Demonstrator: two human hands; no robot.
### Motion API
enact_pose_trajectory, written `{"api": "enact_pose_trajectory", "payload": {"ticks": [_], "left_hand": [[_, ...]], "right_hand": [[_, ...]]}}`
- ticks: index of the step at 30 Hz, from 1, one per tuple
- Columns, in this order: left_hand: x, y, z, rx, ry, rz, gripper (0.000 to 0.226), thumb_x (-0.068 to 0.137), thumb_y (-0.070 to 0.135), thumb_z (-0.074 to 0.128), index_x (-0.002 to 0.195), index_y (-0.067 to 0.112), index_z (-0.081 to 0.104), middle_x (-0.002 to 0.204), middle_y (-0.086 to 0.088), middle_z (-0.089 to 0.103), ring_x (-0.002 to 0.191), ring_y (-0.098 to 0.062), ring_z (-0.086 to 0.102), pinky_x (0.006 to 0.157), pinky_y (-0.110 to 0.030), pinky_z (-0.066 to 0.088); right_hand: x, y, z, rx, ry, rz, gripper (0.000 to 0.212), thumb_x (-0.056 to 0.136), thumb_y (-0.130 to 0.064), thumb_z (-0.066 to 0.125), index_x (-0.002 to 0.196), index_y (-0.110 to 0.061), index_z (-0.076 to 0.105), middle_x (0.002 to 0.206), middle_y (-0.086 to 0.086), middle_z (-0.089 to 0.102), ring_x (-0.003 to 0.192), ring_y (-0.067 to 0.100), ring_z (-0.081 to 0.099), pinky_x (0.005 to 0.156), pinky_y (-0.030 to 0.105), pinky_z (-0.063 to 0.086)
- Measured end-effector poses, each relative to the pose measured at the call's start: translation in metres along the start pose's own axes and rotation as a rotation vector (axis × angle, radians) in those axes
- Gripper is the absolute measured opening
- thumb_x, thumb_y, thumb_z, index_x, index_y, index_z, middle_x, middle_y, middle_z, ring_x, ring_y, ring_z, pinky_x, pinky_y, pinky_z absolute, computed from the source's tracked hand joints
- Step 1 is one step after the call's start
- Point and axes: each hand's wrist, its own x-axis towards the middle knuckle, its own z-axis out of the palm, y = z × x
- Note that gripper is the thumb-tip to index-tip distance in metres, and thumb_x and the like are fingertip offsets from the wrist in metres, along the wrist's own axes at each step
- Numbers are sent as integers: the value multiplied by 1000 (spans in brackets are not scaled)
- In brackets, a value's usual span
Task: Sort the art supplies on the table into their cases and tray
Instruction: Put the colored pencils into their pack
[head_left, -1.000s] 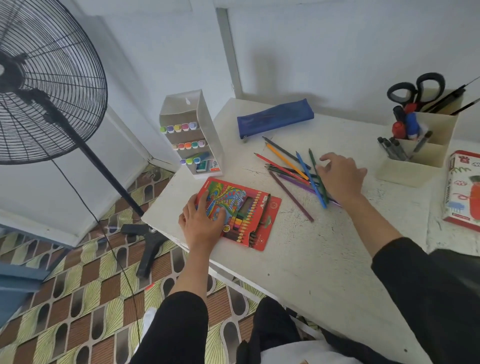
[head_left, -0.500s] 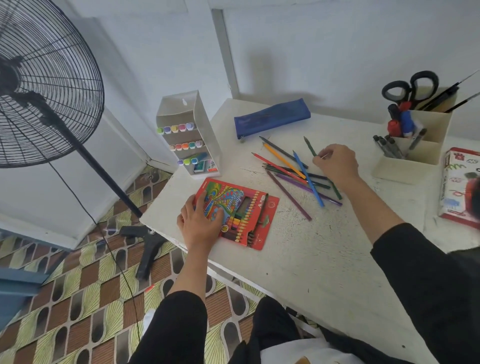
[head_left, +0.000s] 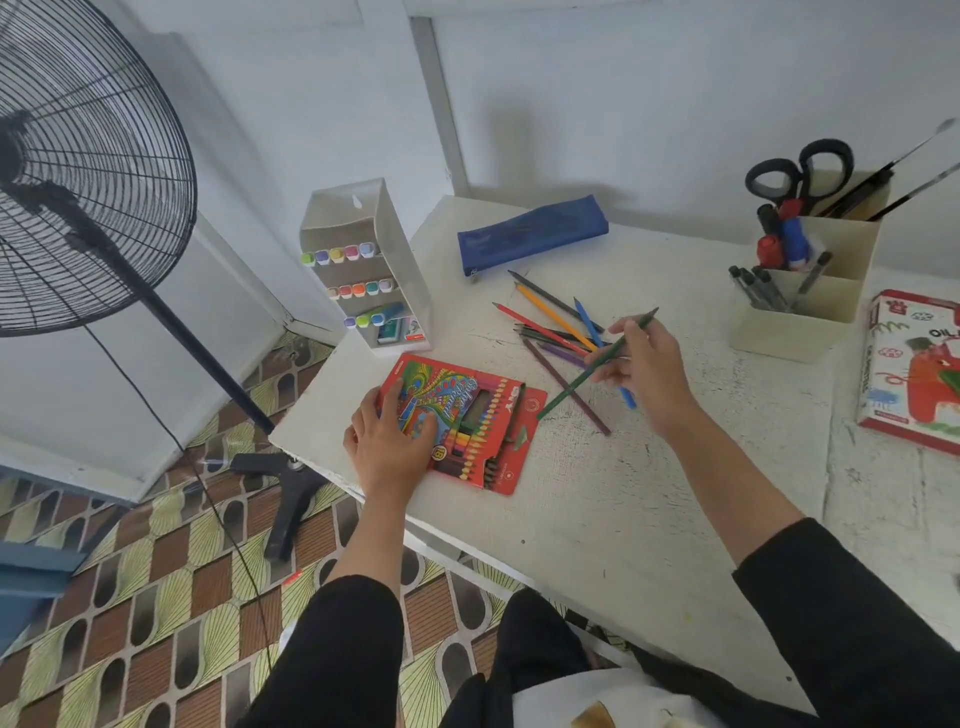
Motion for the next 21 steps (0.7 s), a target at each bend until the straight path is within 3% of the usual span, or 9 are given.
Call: {"api": "enact_pose_trajectory", "payload": {"ticks": [6, 10, 13, 21], "left_hand": [[0, 1, 0, 8, -1, -4, 72, 77, 59, 35, 142, 27, 37, 145, -2, 33, 135, -22, 29, 112, -43, 19], [0, 0, 1, 16, 0, -4, 73, 78, 59, 34, 143, 27, 35, 146, -2, 32, 136, -21, 27, 112, -44, 18], [1, -1, 2, 35, 9, -30, 67, 86, 58, 38, 145, 27, 32, 147, -3, 29, 138, -22, 23, 112, -45, 17], [-1, 1, 1, 65, 15, -92, 61, 94, 50, 42, 148, 26, 28, 150, -5, 24, 140, -23, 18, 113, -46, 13]], "right_hand": [[-13, 17, 14, 9, 12, -12, 29, 102, -22, 36, 85, -9, 56, 68, 7, 63, 54, 15, 62, 70, 37, 54], [-18, 22, 21, 92, -44, 16, 8, 98, -5, 44, 99, -5, 51, 84, 19, 65, 65, 23, 70, 68, 33, 60], [-22, 27, 23, 72, -51, 7, 11, 91, 4, 53, 99, -3, 50, 89, 23, 68, 76, 30, 71, 73, 36, 59], [-34, 43, 32, -468, -153, -259, 15, 76, 2, 72, 82, -11, 68, 78, -5, 65, 70, 2, 58, 69, 11, 47]]}}
